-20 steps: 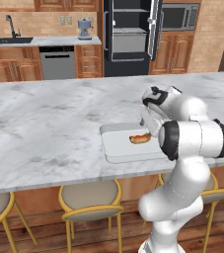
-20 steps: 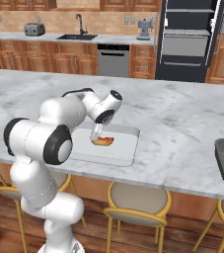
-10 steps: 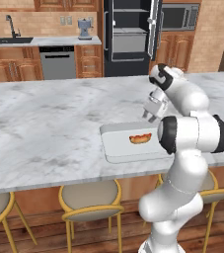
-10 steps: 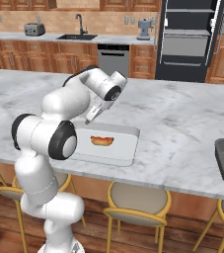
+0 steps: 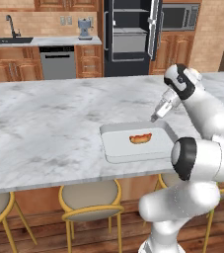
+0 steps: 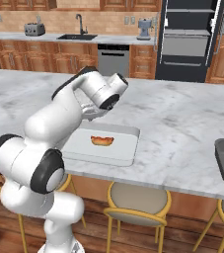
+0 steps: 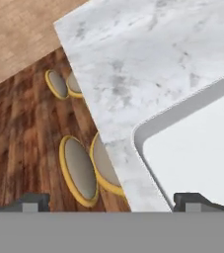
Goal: Place the cold items (kiwi and apple) from the fridge in one tupperware on the dining counter. Place the warm items (kebab skewer and hot dog) in the stove area in another tupperware.
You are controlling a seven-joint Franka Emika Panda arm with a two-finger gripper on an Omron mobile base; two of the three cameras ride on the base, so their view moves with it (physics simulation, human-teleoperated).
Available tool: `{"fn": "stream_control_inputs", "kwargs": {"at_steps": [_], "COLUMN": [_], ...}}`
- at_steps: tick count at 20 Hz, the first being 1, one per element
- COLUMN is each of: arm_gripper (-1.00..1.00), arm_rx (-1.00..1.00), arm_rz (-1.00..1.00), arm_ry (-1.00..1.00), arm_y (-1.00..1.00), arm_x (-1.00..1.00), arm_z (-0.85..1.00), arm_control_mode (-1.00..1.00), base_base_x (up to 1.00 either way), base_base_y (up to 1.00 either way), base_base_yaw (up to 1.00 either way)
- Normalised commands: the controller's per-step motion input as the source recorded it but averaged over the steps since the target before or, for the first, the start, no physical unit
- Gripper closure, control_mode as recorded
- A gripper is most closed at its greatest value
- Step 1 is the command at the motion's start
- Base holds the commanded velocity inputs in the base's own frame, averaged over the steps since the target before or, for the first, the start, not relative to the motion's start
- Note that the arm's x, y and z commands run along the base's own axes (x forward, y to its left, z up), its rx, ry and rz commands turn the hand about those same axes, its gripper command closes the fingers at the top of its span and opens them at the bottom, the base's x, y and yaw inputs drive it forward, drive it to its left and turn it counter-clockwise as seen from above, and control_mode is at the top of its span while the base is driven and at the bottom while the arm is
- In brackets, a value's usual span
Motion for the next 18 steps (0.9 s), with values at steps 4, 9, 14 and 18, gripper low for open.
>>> {"fn": "stream_control_inputs", "kwargs": {"at_steps": [4,9,14,18], "arm_gripper": [-1.0,-1.0,-1.0,-1.0], "arm_rx": [-0.05,-0.16,-0.21,-0.06], "arm_rz": [-0.43,-0.35,-0.37,-0.46], "arm_ry": [0.02,0.16,0.16,0.0], "arm_y": [0.28,0.29,0.24,0.06], "arm_x": [-0.64,-0.4,-0.39,-0.69], "arm_z": [0.35,0.38,0.13,0.02], "arm_control_mode": [-1.0,-1.0,-1.0,-1.0], "base_base_x": [0.0,0.0,0.0,0.0], "base_base_y": [0.0,0.0,0.0,0.0], "base_base_yaw": [0.0,0.0,0.0,0.0]}}
